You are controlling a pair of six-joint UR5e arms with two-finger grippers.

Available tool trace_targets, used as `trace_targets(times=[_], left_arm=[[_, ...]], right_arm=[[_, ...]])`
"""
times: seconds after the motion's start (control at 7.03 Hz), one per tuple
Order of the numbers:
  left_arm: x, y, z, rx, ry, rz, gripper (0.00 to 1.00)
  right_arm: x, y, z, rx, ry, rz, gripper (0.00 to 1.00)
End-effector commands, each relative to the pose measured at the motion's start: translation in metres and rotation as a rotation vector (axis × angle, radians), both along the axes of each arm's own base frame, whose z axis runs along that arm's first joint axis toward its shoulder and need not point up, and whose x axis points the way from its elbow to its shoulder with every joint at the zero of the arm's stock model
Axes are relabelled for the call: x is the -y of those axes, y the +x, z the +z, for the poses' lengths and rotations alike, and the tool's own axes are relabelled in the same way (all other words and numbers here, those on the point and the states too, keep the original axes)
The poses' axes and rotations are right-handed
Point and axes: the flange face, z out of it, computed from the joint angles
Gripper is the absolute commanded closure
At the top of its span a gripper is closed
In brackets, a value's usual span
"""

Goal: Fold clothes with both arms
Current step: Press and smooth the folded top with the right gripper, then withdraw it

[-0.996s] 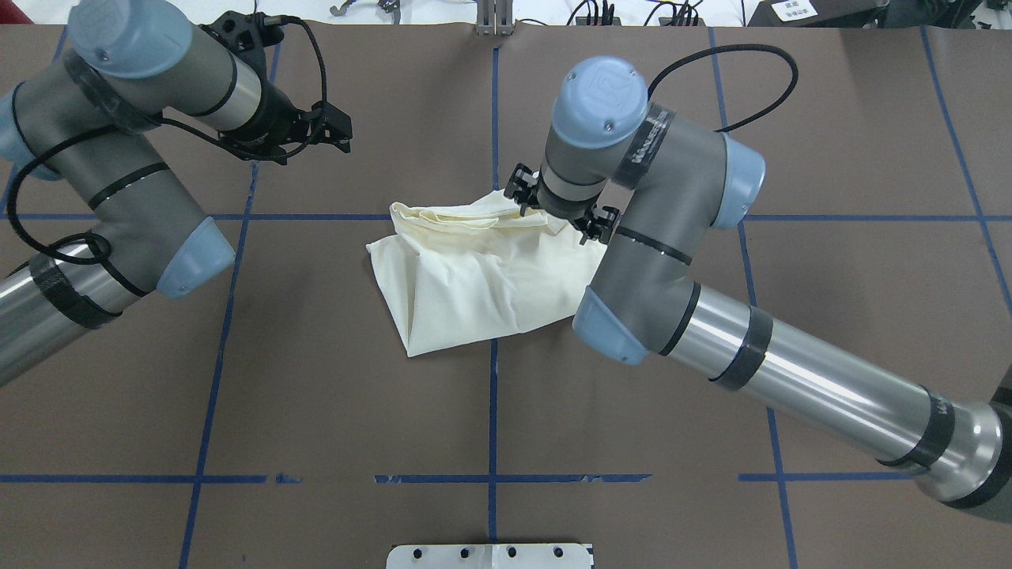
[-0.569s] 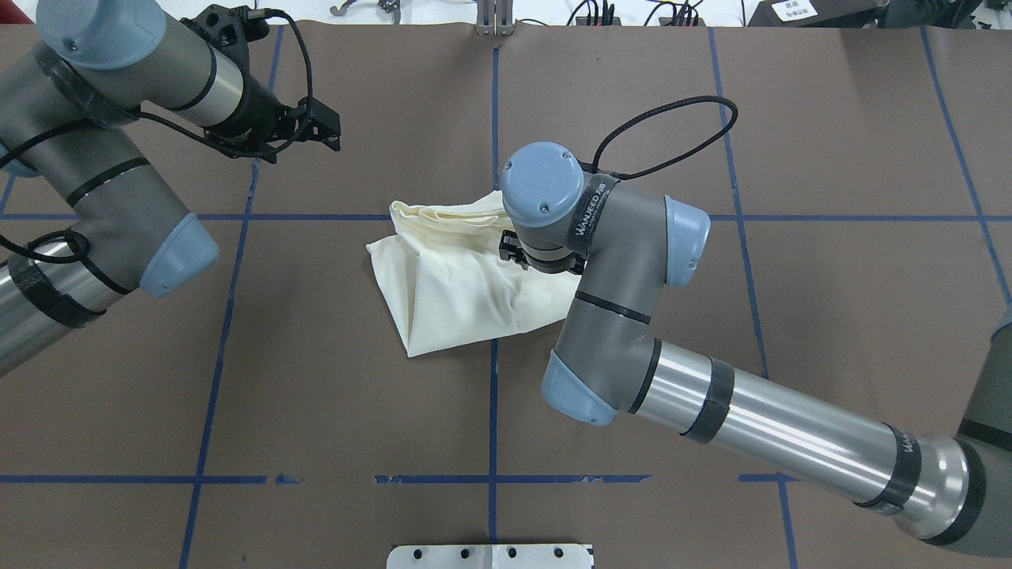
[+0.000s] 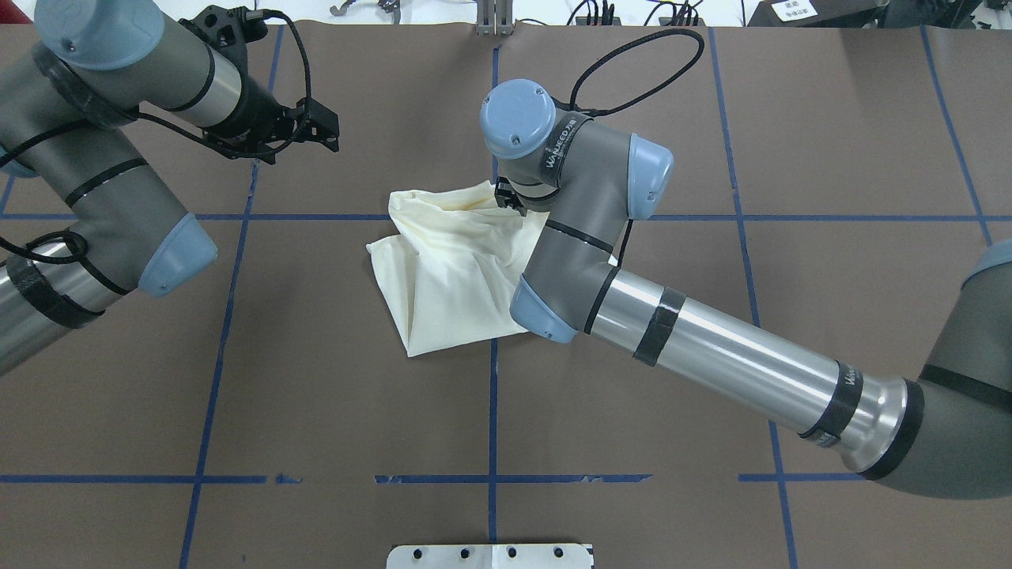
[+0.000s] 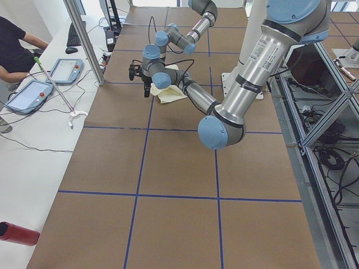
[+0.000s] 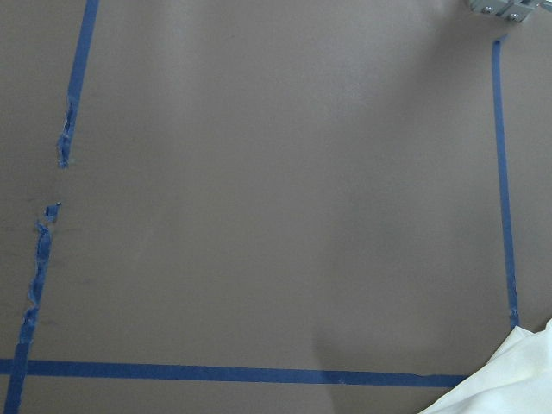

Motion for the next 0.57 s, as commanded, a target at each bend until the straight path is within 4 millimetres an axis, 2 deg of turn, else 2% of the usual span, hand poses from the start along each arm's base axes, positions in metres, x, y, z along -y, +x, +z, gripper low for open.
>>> trace_targets(times=[0.0, 0.28, 0.43], left_arm=[[-0.001, 0.001, -0.001, -0.004, -0.005, -0.002, 0.00], [-0.002, 0.003, -0.003, -0.007, -0.007, 0.001, 0.00], [-0.006, 0.009, -0.004, -0.020, -0.020, -0.002, 0.00]], right_arm=[[0.040, 0.015, 0.017, -0.019, 0.029, -0.008, 0.00], [0.070, 0.045, 0.019, -0.036, 0.067, -0.024, 0.00], [0.081, 0.057, 0.009, -0.029, 0.084, -0.028, 0.00]])
